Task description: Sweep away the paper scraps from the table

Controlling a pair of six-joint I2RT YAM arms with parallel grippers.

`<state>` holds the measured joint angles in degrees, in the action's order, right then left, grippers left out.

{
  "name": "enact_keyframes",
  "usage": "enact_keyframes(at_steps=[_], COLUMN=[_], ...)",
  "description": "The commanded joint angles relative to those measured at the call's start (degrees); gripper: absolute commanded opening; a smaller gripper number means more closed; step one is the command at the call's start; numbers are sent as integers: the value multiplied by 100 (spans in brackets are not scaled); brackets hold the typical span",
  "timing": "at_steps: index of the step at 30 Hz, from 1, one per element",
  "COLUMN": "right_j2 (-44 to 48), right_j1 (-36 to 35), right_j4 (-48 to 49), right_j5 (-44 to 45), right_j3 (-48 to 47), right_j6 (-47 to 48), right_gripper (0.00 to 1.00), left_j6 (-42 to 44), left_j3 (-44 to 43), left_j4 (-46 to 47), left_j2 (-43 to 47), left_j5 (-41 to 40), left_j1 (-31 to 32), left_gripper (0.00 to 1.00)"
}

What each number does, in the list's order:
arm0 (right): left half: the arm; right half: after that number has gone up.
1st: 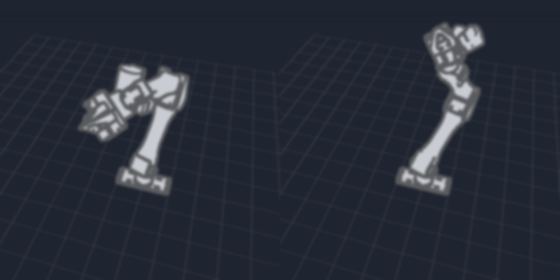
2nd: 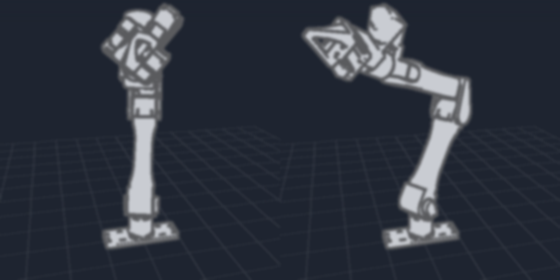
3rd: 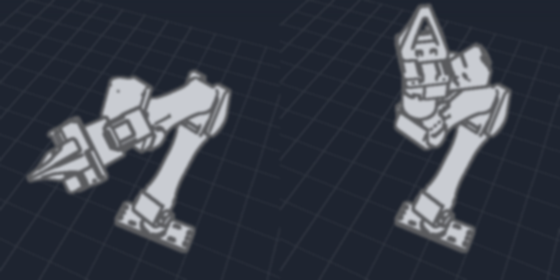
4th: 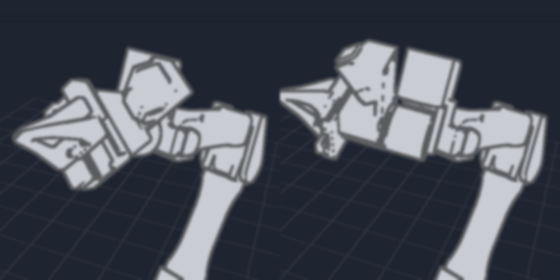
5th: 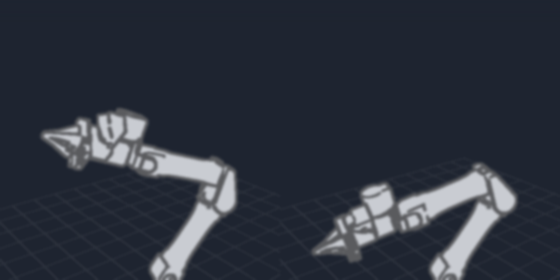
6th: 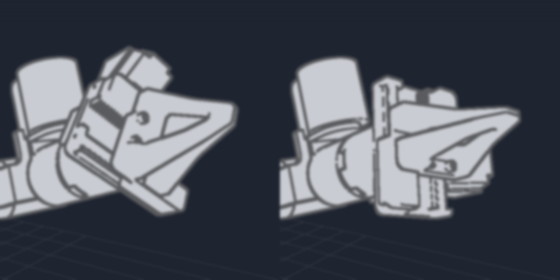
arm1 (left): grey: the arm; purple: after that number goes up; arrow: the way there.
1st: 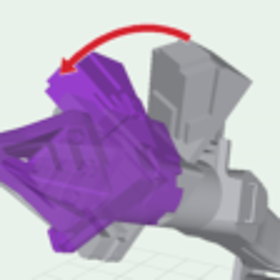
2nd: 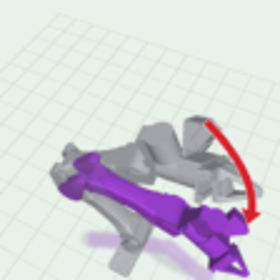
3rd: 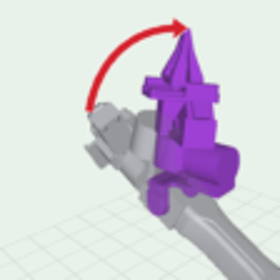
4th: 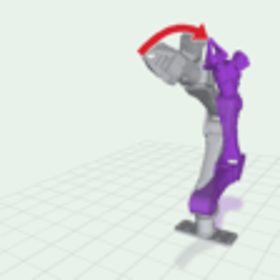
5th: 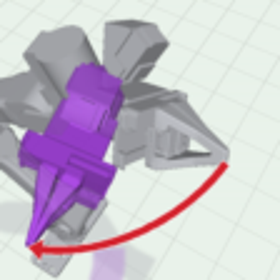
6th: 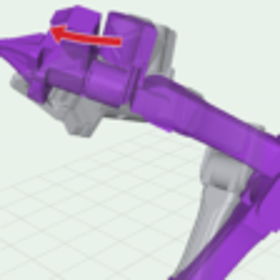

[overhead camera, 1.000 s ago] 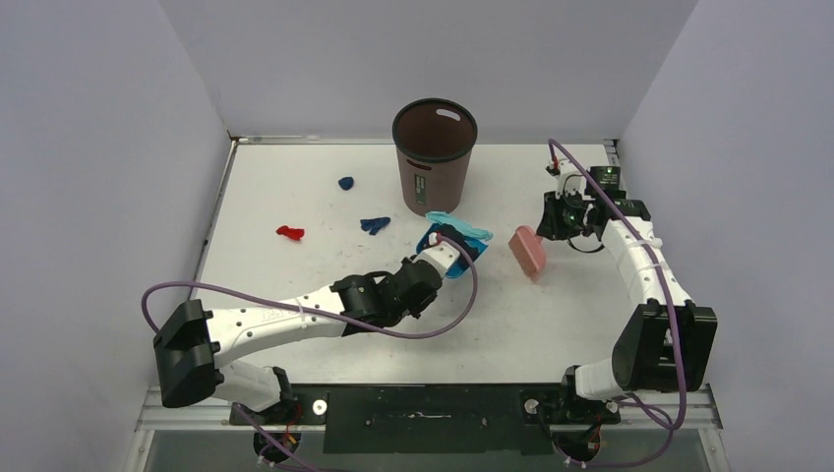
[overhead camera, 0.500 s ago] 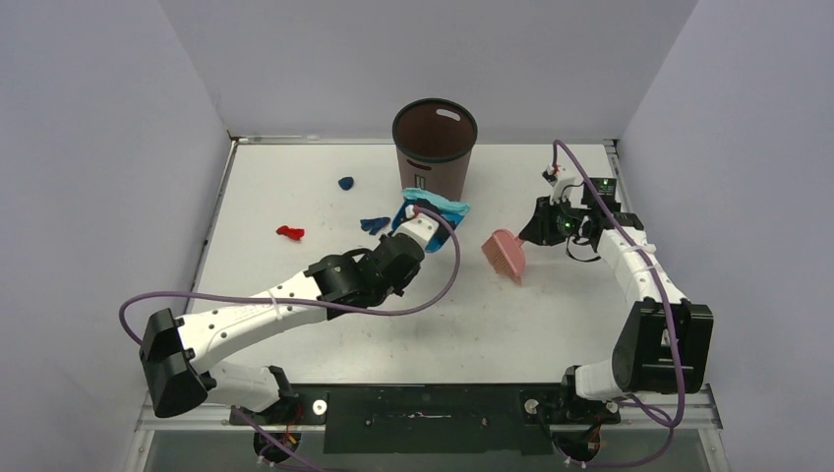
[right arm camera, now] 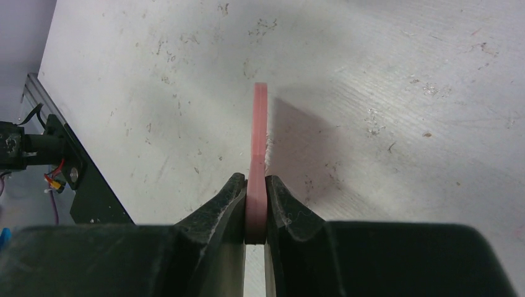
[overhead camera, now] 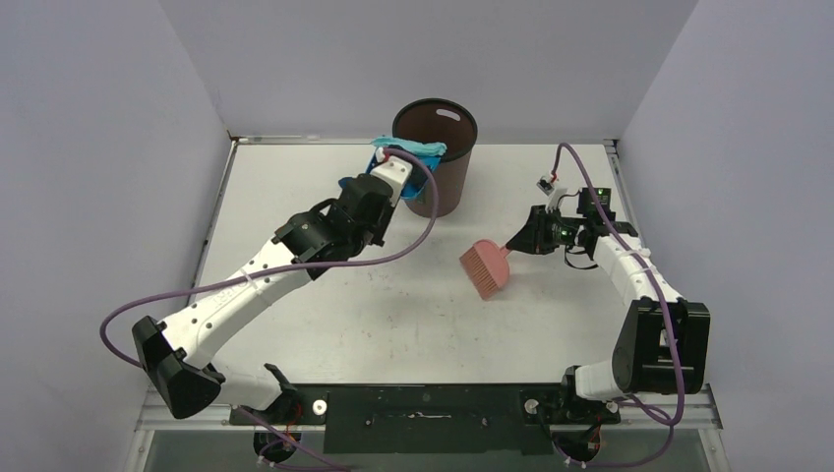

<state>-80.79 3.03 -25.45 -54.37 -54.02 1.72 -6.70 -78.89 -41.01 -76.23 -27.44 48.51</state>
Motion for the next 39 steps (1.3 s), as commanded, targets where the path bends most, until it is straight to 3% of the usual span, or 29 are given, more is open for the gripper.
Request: enact_keyframes(at_steps=[1, 13, 25, 34, 39], right_j2=[306, 792, 760, 738, 696], right_j1=[6, 124, 233, 292, 306], right_j4=[361, 422, 217, 180, 181], right_j5=[-365, -643, -845, -900, -912], right_j3=[120, 383, 328, 328, 322], right_j6=[-44, -161, -5, 28, 26], right_gripper=[5, 5, 5, 5, 5], left_j6=[441, 1001, 1694, 2482, 3338], left_j3=[-738, -2214, -3703, -3899, -4006], left_j4=[-117, -49, -499, -233, 103], left_j2=[-342, -1538, -2666, -2818, -3028], left_j5=[281, 202, -250, -730, -1477], left_j1=[-303, -858, -927, -970, -971], left_gripper=[0, 0, 0, 0, 0])
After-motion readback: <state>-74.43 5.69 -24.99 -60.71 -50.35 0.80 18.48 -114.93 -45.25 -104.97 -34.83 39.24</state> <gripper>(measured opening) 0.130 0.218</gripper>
